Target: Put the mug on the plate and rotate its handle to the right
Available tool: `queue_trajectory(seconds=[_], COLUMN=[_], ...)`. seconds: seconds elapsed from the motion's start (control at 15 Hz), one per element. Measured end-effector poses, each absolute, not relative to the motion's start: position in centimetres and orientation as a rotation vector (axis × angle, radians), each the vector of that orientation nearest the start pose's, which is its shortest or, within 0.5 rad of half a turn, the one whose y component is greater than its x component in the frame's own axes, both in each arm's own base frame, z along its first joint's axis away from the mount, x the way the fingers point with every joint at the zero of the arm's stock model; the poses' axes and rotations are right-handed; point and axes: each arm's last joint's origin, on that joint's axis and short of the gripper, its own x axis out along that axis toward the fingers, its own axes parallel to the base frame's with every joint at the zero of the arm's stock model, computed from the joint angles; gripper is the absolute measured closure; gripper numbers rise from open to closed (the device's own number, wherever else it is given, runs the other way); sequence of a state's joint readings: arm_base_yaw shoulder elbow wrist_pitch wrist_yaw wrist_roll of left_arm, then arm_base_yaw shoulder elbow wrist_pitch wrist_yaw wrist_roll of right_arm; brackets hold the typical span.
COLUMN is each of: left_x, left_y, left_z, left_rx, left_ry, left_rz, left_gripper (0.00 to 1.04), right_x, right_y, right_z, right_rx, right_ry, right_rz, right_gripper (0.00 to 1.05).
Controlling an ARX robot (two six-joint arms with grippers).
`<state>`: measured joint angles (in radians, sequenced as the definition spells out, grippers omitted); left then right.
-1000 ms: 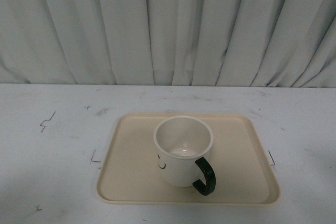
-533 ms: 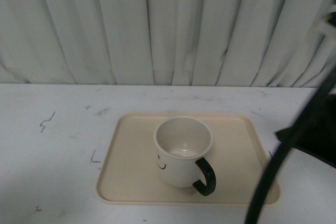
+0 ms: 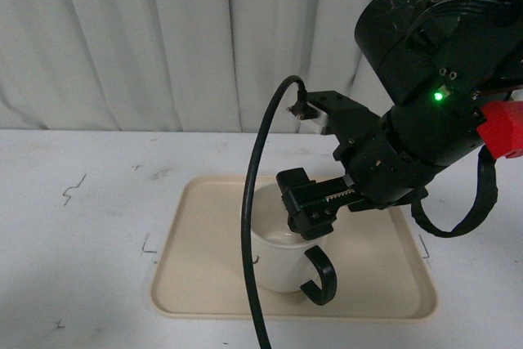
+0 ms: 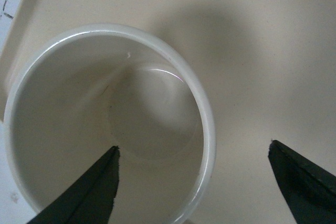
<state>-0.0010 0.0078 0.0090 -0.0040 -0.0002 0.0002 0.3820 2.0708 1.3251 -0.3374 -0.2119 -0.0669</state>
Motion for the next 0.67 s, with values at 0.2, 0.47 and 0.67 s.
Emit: queue_trajectory(seconds=[0.2,0.47,0.67], left_x=[9.8,9.8,9.8], left_y=[0.0,0.0,0.0], left_z=[16.6,16.6,16.6], left_rx=[0.001,0.000,0.000], left_ry=[0.003,0.003,0.003], left_rz=[-0.001,-0.001,-0.001], left_gripper=[0.07,0.07,0.07], right_x=[38.3,38.8,41.0], right_y=[16.2,15.6,14.5], right_z=[12.6,13.2,16.5], right_rx=[-0.140,-0.120,-0.346], right_ry=[1.074,1.106,1.007], right_rz=[0.555,0.570,0.697], right_gripper=[0.47,1.02,1.02])
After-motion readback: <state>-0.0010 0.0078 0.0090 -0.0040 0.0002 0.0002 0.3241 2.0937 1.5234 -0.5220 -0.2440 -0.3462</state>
